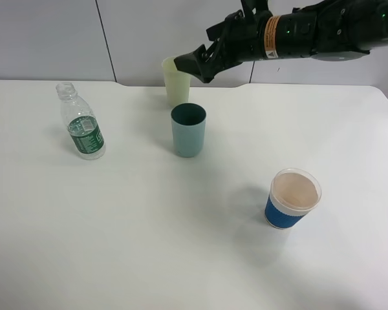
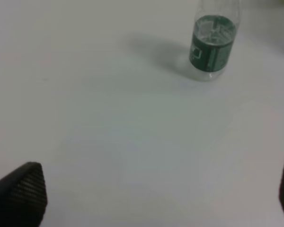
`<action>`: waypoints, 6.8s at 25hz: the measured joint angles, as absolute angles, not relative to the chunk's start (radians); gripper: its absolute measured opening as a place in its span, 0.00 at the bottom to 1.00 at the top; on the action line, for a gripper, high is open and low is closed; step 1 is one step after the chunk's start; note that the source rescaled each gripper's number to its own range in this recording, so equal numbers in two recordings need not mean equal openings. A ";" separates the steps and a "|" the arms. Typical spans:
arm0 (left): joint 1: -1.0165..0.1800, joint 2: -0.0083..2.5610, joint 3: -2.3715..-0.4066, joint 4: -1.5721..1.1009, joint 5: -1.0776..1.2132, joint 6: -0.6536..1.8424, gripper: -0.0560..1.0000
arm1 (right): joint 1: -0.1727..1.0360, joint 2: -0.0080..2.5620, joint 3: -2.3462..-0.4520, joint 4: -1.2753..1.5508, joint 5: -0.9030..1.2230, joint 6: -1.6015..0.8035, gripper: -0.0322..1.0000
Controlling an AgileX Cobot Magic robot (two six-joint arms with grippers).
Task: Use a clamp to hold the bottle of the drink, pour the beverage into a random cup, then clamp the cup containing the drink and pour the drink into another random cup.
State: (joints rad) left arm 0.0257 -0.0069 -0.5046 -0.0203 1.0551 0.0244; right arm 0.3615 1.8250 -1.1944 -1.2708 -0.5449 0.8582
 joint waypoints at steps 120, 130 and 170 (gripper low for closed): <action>0.026 -0.007 -0.505 -0.020 1.054 0.024 1.00 | -0.017 -0.002 -0.503 0.077 1.072 -0.145 1.00; 0.026 -0.007 -0.505 -0.020 1.054 0.024 1.00 | -0.017 -0.002 -0.503 0.077 1.072 -0.145 1.00; 0.026 -0.007 -0.505 -0.020 1.054 0.024 1.00 | -0.017 -0.002 -0.503 0.100 1.071 -0.143 1.00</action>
State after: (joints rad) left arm 0.0257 -0.0069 -0.5046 -0.0203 1.0542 0.0244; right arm -0.0174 -0.0021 -0.5031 0.1003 1.0708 -0.1434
